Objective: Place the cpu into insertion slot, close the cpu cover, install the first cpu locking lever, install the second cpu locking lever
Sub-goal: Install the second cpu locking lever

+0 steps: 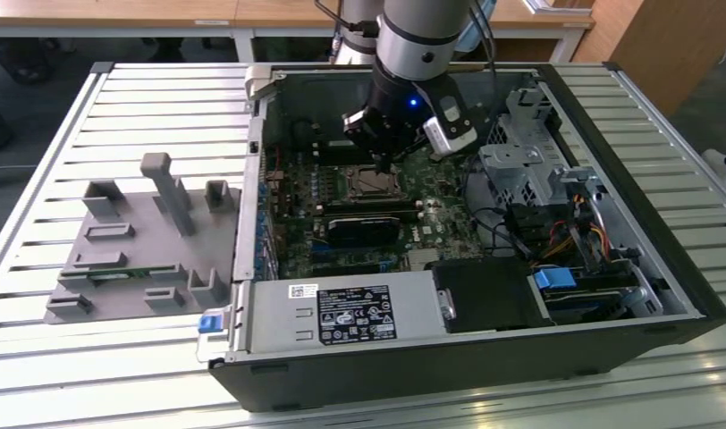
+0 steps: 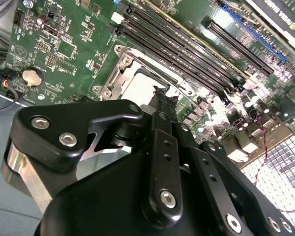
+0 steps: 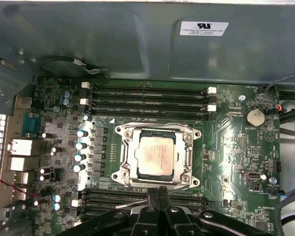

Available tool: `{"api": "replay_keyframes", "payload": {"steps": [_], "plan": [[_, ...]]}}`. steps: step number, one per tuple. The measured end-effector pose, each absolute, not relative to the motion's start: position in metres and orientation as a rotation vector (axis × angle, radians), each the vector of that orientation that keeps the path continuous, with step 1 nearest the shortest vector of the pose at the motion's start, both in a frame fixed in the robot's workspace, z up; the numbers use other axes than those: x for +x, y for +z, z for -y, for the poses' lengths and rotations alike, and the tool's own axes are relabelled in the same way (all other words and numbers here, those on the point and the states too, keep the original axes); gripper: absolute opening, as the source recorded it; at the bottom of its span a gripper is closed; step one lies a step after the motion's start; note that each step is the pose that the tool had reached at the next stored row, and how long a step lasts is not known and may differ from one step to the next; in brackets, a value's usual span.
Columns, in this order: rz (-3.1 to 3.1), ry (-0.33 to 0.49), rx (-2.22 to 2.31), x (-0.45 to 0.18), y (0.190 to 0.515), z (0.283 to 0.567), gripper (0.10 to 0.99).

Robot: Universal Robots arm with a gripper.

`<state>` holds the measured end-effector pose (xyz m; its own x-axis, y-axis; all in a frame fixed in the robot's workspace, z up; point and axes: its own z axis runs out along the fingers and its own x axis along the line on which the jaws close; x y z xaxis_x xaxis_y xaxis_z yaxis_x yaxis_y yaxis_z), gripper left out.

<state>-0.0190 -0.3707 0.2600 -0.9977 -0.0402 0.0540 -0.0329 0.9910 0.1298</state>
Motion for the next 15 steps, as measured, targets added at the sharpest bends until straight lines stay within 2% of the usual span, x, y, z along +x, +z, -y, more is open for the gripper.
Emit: {"api": "replay_keyframes", "payload": {"steps": [15], "plan": [[3.079,-0.213,0.036,-0.019,0.2526,0.3709,0.11]]}}
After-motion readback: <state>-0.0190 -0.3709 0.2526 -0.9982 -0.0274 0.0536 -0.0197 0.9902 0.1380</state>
